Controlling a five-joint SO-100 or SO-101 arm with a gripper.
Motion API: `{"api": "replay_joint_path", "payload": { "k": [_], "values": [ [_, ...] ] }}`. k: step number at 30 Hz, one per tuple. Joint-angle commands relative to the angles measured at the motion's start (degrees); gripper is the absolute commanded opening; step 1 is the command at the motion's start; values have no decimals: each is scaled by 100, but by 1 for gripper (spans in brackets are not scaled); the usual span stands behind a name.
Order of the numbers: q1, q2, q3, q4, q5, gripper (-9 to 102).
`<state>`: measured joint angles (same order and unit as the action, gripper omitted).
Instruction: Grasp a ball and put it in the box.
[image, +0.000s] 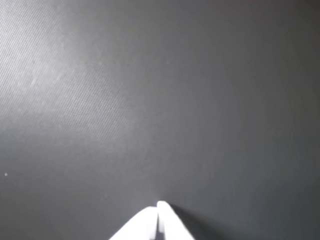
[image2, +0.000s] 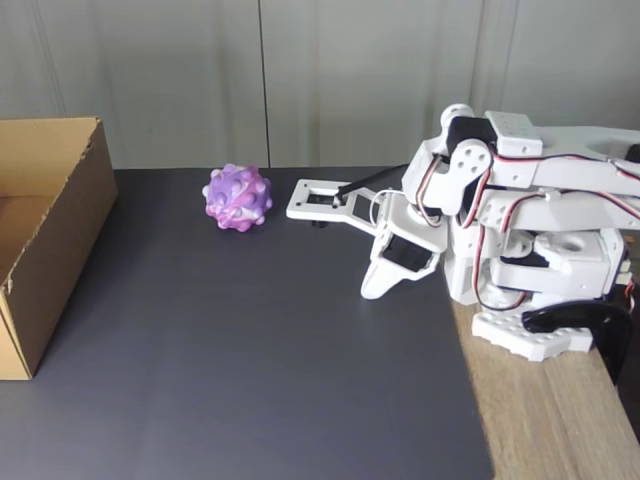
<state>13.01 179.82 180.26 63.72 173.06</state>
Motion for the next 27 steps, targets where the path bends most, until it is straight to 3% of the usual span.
{"api": "replay_joint_path", "payload": {
  "k": [1,7,27],
  "values": [
    [360,-44,9,70,-26,0],
    [905,-53,9,70,0,0],
    [817,-62,-782,-185,782,0]
  ]
}}
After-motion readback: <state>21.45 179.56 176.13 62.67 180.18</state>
